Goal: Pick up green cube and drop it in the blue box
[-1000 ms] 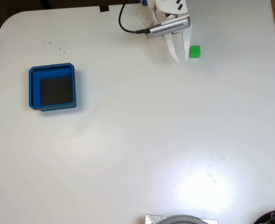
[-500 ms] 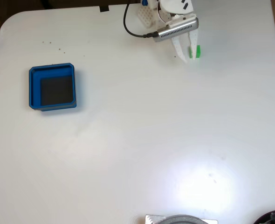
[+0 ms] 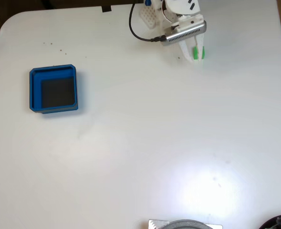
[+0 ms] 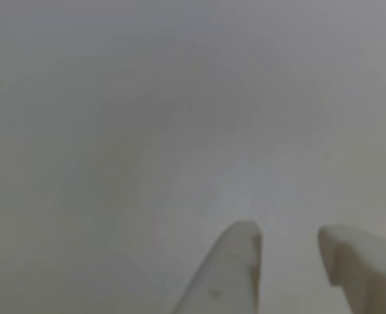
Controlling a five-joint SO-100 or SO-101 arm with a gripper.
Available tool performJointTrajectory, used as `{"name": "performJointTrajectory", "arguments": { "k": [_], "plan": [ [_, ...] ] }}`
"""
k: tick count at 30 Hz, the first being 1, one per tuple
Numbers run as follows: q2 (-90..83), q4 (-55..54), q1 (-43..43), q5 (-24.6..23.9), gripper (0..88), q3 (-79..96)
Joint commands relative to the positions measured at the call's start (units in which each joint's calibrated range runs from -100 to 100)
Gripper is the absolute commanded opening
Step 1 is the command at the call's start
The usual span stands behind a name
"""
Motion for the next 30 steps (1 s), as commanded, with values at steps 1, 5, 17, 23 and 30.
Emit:
{"name": "performJointTrajectory", "arguments": {
  "k": [1, 5, 17, 23, 30],
  "plan": [
    [0.44, 10.47, -0.41, 0.24, 1.8, -8.97],
    [3.79, 19.44, -0.41, 0.24, 1.8, -13.64],
    [6.55, 32.16, -2.01, 0.24, 1.8, -16.96],
    [7.30, 32.16, -8.05, 0.24, 1.9, -16.78],
    [8.14, 31.91, -10.64, 0.24, 1.9, -16.78]
  ]
}}
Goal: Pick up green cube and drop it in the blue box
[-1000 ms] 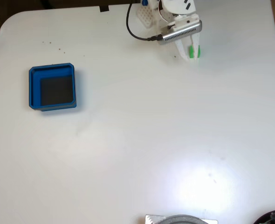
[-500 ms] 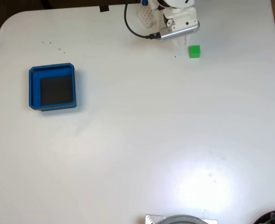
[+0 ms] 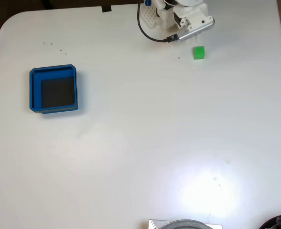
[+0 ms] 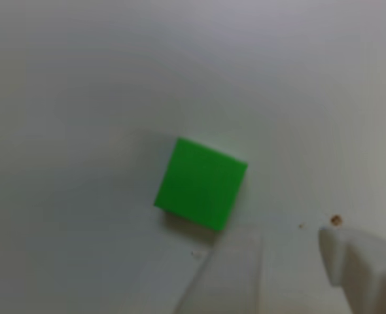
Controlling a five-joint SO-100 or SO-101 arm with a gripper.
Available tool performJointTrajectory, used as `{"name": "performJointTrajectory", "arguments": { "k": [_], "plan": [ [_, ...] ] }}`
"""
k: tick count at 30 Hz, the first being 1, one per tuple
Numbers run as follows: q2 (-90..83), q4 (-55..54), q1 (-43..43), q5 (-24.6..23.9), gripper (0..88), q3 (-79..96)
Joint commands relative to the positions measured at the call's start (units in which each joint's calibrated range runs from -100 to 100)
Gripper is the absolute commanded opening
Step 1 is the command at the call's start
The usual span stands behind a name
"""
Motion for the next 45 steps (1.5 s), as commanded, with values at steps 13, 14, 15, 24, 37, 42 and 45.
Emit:
{"name": "performJointTrajectory", "arguments": {
  "k": [13, 14, 15, 24, 37, 42, 45],
  "plan": [
    [1.71, -0.03, -3.32, 3.61, 3.7, -3.90],
    [1.96, -0.03, -3.32, 4.64, 3.8, -3.99],
    [2.37, -0.03, -3.32, 5.71, 3.9, -3.99],
    [7.14, -0.27, -5.07, 13.48, 4.0, -4.08],
    [8.90, -0.35, -8.81, 19.15, 9.9, -4.08],
    [13.91, -1.33, -8.81, 19.29, 10.6, -6.23],
    [16.92, -3.61, -8.81, 19.29, 10.6, -7.67]
  ]
}}
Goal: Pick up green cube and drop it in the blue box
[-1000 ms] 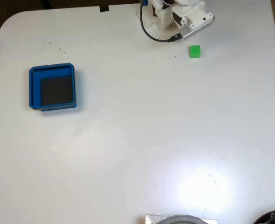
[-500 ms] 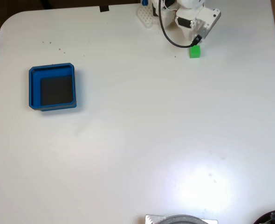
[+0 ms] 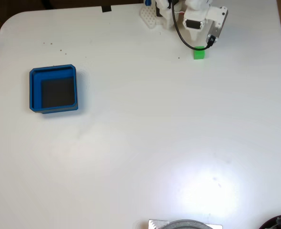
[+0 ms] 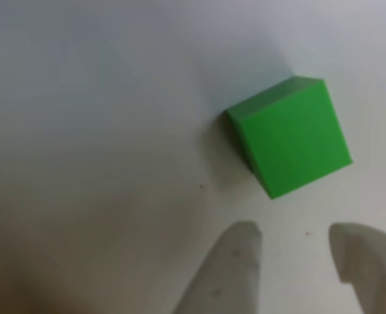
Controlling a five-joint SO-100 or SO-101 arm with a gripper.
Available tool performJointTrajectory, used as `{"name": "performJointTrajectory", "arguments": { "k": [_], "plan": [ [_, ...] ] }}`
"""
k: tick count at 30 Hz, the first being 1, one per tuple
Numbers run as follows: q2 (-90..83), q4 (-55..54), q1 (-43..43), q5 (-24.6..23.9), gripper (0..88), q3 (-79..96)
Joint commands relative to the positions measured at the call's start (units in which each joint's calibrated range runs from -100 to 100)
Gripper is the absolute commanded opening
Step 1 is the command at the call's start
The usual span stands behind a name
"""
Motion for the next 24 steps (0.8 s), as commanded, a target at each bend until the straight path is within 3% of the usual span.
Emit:
{"name": "performJointTrajectory", "arguments": {
  "k": [1, 9, 17, 24],
  "plan": [
    [3.47, -3.60, -0.42, 0.20, 10.6, -4.98],
    [3.97, -4.99, -0.42, 0.20, 10.8, -4.98],
    [3.97, -4.99, -0.42, 0.24, 19.7, -4.98],
    [3.97, -4.82, -0.42, 0.24, 20.7, -4.71]
  ]
}}
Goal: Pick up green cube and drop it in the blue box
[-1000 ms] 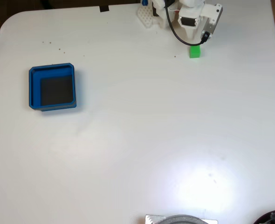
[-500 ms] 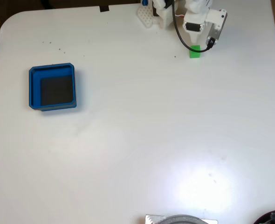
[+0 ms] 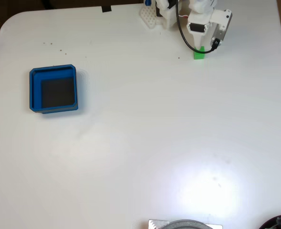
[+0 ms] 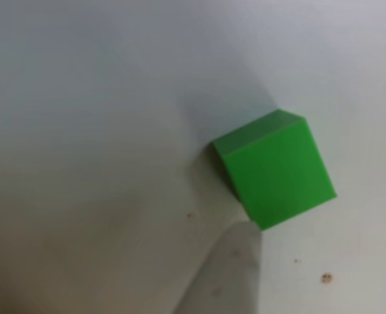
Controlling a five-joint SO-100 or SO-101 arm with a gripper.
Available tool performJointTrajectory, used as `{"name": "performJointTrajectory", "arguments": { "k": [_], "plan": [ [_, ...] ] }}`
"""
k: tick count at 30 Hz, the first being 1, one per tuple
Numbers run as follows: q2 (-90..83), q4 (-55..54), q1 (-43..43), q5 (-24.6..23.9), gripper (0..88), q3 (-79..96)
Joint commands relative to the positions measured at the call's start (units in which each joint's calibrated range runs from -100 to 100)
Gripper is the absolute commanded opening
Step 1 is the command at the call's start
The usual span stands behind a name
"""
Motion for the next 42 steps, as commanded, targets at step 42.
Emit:
{"name": "performJointTrajectory", "arguments": {
  "k": [42],
  "plan": [
    [6.74, -1.10, -4.93, 9.18, 34.3, -3.55]
  ]
}}
